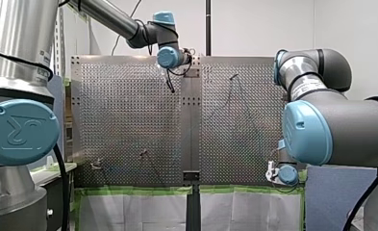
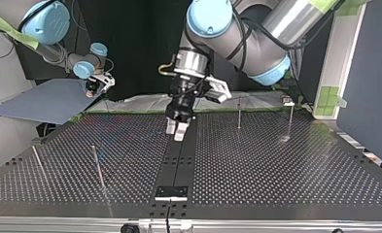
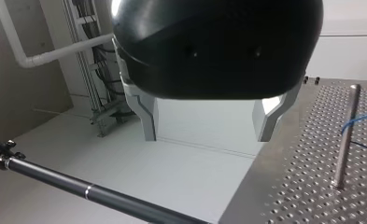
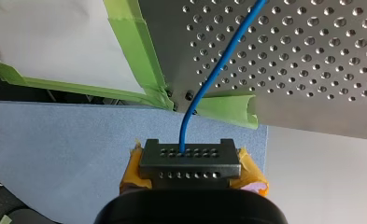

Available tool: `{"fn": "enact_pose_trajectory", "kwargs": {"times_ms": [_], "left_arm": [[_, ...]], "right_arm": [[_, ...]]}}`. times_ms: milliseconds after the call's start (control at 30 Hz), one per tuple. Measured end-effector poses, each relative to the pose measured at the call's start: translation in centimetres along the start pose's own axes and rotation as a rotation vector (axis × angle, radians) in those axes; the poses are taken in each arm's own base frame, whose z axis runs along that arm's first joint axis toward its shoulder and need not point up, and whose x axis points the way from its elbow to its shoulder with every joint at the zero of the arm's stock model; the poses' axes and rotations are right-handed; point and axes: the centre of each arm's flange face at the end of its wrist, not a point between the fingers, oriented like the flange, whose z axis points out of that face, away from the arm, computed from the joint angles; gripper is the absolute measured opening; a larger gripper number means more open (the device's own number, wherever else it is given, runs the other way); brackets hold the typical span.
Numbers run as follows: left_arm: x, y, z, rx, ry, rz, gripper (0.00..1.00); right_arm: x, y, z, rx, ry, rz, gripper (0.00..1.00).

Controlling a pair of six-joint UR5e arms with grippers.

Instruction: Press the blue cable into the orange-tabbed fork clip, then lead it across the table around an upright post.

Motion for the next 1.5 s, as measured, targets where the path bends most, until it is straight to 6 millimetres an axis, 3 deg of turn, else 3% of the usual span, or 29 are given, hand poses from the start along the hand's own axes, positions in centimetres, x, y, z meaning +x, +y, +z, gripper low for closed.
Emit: {"fn": "enact_pose_trajectory", "kwargs": {"times_ms": [700, 1500], "left_arm": [[5.7, 4.3, -4.9, -0.054, -0.011, -0.002, 1.0], [11.7, 10.2, -13.8, -0.151, 0.173, 0.082, 1.0]], "right_arm": [[0.0, -0.4, -0.1, 0.007, 0.001, -0.002, 0.0], [0.1, -1.0, -0.1, 0.016, 0.0, -0.005, 0.0]]}}
